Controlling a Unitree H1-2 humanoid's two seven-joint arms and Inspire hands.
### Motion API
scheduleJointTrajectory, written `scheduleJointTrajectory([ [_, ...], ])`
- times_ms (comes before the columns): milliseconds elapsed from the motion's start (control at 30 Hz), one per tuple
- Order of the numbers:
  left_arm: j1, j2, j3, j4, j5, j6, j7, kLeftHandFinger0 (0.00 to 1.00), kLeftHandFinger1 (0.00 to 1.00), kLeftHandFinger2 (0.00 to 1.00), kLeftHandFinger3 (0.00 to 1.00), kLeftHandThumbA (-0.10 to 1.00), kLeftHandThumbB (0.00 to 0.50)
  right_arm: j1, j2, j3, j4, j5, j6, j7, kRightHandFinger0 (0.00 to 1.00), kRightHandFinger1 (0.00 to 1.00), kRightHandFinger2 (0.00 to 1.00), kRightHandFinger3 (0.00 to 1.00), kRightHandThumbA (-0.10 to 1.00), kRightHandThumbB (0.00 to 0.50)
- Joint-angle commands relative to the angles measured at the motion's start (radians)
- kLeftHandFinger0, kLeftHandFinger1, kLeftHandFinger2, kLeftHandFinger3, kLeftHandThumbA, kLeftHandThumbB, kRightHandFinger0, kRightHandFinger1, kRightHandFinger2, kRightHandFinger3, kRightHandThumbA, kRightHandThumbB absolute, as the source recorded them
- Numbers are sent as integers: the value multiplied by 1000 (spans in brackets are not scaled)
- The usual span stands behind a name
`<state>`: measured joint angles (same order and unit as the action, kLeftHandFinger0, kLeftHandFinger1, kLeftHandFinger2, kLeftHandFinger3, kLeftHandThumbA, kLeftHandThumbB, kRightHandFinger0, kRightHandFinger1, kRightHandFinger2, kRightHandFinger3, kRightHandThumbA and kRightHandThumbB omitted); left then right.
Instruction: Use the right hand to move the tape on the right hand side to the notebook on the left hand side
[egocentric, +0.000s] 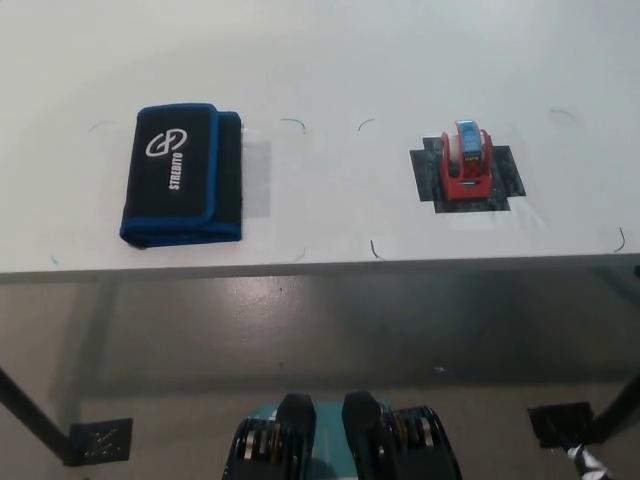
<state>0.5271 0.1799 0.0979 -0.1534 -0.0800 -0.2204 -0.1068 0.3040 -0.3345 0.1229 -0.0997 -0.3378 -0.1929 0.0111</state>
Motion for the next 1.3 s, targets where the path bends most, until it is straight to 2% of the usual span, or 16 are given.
scheduleJointTrajectory([
  [0, -1, 13, 9, -13, 26, -29, 5, 783, 811, 864, 1000, 853, 94, -55, -5, -61, -88, 52, -11, -8, 1000, 1000, 1000, 1000, 918, 228],
  [33, -1, 13, 9, -12, 27, -31, 4, 780, 811, 866, 1000, 855, 87, -66, -5, -68, -95, 52, -10, -9, 1000, 1000, 1000, 1000, 913, 210],
  [100, -28, 4, -1, -1, 4, -28, -6, 812, 829, 866, 1000, 820, 92, -116, -14, -101, -115, 67, 9, -5, 1000, 1000, 1000, 1000, 883, 206],
  [133, -29, 3, -1, -1, 0, -31, -7, 816, 828, 857, 1000, 819, 107, -131, -11, -111, -120, 70, 9, -2, 1000, 1000, 1000, 1000, 996, 180],
  [167, -30, 3, -2, -3, -7, -28, -10, 822, 829, 850, 1000, 816, 103, -170, -17, -126, -148, 59, 57, 9, 1000, 1000, 1000, 1000, 917, 220],
  [200, -29, 0, -2, -6, -12, -24, -10, 827, 831, 845, 1000, 816, 117, -198, -19, -138, -151, 68, 63, 13, 1000, 1000, 1000, 1000, 889, 227],
  [333, -31, -4, -2, -11, -13, -21, -8, 834, 834, 844, 1000, 822, 120, -309, -41, -165, -177, 74, 128, 47, 1000, 1000, 1000, 1000, 919, 309],
  [400, -41, -5, -2, -15, -9, -20, -5, 829, 829, 839, 1000, 830, 123, -386, -66, -167, -183, 32, 169, 69, 1000, 1000, 1000, 1000, 921, 296],
  [500, -50, 2, 1, -17, -4, -22, -5, 832, 829, 847, 1000, 845, 128, -518, -88, -154, -158, -13, 209, 84, 1000, 1000, 1000, 1000, 903, 307],
  [600, -48, 2, 2, -18, -9, -22, -7, 841, 828, 855, 1000, 840, 126, -642, -102, -128, -139, -49, 289, 119, 1000, 1000, 1000, 1000, 888, 284],
  [700, -66, 16, 10, -25, -13, -10, -10, 843, 832, 861, 1000, 833, 106, -738, -106, -107, -69, -69, 303, 127, 1000, 1000, 1000, 1000, 865, 261],
  [767, -67, 16, 9, -19, -14, -11, -11, 845, 833, 861, 1000, 832, 108, -791, -115, -94, -14, -77, 314, 135, 1000, 1000, 1000, 1000, 867, 263],
  [867, -61, 9, 4, -8, -11, -17, -12, 852, 843, 865, 1000, 845, 119, -910, -148, -49, 140, -94, 315, 170, 1000, 1000, 1000, 1000, 923, 270],
  [1100, -71, -2, -8, -16, 10, -14, -7, 846, 825, 850, 1000, 824, 119, -1012, -205, 48, 265, -145, 273, 205, 1000, 1000, 1000, 1000, 930, 369],
  [1233, -72, -2, -17, -20, 17, -9, -7, 845, 826, 847, 1000, 837, 117, -1019, -195, 63, 288, -150, 298, 197, 1000, 1000, 1000, 1000, 958, 361],
  [1267, -75, -4, -22, -19, 18, -7, -8, 847, 829, 846, 1000, 850, 117, -1012, -181, 63, 299, -142, 310, 198, 1000, 1000, 1000, 1000, 981, 373],
])
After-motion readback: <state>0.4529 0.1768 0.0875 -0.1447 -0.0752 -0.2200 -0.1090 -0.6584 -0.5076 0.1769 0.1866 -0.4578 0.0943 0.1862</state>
